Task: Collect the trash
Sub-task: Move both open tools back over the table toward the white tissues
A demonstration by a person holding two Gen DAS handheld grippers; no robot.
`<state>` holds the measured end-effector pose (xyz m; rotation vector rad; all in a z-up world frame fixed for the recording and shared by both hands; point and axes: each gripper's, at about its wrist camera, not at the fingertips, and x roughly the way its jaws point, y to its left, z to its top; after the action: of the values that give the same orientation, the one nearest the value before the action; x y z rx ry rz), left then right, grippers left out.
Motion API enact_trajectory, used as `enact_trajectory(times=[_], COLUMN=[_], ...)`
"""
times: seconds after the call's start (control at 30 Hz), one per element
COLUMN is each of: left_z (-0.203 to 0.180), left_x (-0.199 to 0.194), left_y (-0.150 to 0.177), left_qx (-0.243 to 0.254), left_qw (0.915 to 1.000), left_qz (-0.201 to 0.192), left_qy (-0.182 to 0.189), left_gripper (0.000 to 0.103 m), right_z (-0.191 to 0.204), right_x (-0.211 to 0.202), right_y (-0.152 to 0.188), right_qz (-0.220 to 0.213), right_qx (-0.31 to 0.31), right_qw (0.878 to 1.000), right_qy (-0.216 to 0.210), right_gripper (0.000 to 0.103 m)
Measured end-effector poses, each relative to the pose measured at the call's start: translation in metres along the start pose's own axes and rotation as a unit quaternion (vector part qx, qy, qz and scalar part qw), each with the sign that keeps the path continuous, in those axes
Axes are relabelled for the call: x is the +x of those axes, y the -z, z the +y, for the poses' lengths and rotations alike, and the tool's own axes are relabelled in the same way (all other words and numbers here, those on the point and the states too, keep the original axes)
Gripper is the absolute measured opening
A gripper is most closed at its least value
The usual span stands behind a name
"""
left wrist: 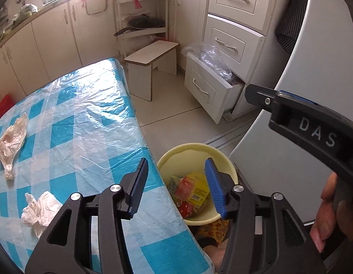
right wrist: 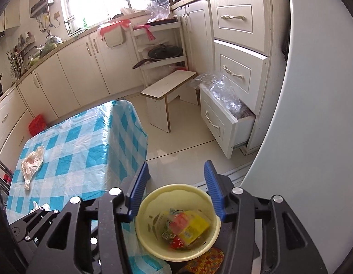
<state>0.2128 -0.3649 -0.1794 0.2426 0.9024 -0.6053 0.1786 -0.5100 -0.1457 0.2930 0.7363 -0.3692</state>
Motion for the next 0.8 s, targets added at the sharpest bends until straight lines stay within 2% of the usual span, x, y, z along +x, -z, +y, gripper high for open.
enact_trajectory(times=[0.23, 0.8], left_z=[0.005, 0.055], left_x=[-0.022, -0.054], left_y=[0.010, 0.030], left_qx=[0.013, -0.030], left_qw=[0.9997, 0.9988], left_qz=[-0.015, -0.017], left_qy=[-0.012, -0.035], left_gripper=[0.060, 0.067], right_z=[0.017, 0.069], right_x=[-0.005, -0.001], right_y=[-0.001, 0.006], right_qz=[-0.015, -0.011], right_qx=[-0.020, -0.086], right_qw=[1.000, 0.995], right_qy=[-0.016, -0.042], right_gripper=[0.059, 0.064])
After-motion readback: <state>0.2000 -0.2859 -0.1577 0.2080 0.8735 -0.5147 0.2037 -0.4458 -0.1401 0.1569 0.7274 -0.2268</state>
